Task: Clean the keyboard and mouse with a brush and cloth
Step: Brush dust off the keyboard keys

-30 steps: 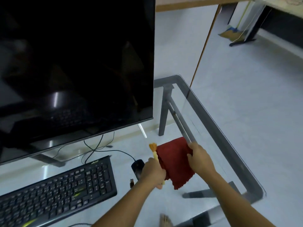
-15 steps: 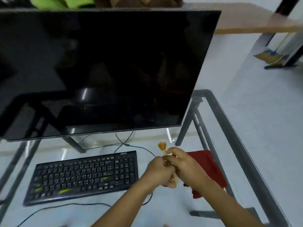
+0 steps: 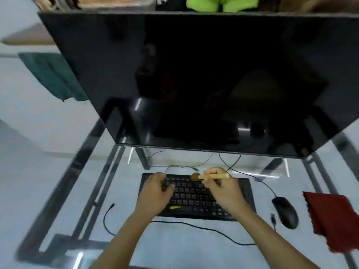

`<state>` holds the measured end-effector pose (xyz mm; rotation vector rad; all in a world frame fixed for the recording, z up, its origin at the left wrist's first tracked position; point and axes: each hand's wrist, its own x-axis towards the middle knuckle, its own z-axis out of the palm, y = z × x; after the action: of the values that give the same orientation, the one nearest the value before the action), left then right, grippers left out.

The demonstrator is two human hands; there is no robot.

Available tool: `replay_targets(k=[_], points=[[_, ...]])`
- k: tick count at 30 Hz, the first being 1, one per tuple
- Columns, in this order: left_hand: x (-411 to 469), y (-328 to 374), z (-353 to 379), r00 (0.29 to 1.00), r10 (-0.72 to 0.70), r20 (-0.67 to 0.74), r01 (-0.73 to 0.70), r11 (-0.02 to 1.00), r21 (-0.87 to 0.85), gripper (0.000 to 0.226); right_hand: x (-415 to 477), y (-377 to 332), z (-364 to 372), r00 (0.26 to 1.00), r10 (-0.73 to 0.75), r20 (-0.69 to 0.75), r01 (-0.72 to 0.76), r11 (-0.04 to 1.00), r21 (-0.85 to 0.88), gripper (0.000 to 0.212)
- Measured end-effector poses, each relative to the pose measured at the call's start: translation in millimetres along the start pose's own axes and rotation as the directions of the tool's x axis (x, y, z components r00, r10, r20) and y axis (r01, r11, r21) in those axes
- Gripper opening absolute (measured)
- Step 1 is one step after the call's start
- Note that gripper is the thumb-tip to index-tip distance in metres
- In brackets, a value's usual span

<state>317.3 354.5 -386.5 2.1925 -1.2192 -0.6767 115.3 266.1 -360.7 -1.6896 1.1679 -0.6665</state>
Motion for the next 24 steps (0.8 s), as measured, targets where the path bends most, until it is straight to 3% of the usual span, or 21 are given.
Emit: replay_targets(k=[5, 7, 11, 12, 14, 15, 16, 17, 18, 20, 21, 24], points=[[5, -82, -33, 0.985, 0.131, 0.109, -0.137, 0.989, 0.051, 0.096, -1, -13, 68, 0.991, 0.119, 0.059, -0.125, 0.985, 0.116, 0.013], [1, -96, -35, 0.966, 0.163, 0.199, -0.178, 0.982, 0.062, 0.116, -6, -15, 84, 0.987, 0.142, 0.079, -0.15, 0.983, 0.108, 0.012], [2, -113, -21, 0.943, 0.21, 0.258, -0.23, 0.972, 0.047, 0.135, -16, -17, 106, 0.94, 0.168, 0.296, -0.165, 0.986, -0.035, 0.009], [2, -117, -18, 0.94, 0.217, 0.263, -0.237, 0.971, 0.044, 0.138, -14, -16, 106, 0.957, 0.137, 0.256, -0.117, 0.989, -0.091, 0.009], [3, -123, -13, 0.938, 0.235, 0.256, -0.247, 0.969, 0.017, 0.138, -6, -13, 99, 1.0, 0.012, -0.008, -0.014, 0.979, -0.204, 0.011], [2, -125, -12, 0.937, 0.249, 0.246, -0.253, 0.967, -0.016, 0.136, -5, -14, 94, 0.99, -0.043, -0.137, 0.014, 0.979, -0.206, 0.012], [2, -127, -12, 0.936, 0.265, 0.232, -0.26, 0.964, -0.051, 0.134, -6, -15, 92, 0.984, -0.024, -0.174, -0.004, 0.987, -0.16, 0.013], [1, -127, -13, 0.936, 0.28, 0.214, -0.269, 0.96, -0.077, 0.132, -8, -16, 94, 0.991, 0.034, -0.126, -0.045, 0.996, -0.082, 0.014], [1, -128, -13, 0.936, 0.291, 0.198, -0.278, 0.956, -0.089, 0.13, -12, -20, 100, 0.994, 0.113, 0.008, -0.113, 0.993, -0.036, 0.016], [0, -129, -14, 0.937, 0.306, 0.17, -0.294, 0.951, -0.094, 0.124, -21, -20, 113, 0.947, 0.183, 0.263, -0.165, 0.982, -0.09, 0.02], [0, -130, -13, 0.936, 0.311, 0.165, -0.299, 0.949, -0.094, 0.123, -20, -17, 116, 0.952, 0.169, 0.253, -0.145, 0.983, -0.114, 0.022], [-1, -132, -12, 0.937, 0.303, 0.174, -0.291, 0.952, -0.092, 0.12, -7, -19, 108, 0.991, 0.09, -0.1, -0.101, 0.988, -0.113, 0.021]])
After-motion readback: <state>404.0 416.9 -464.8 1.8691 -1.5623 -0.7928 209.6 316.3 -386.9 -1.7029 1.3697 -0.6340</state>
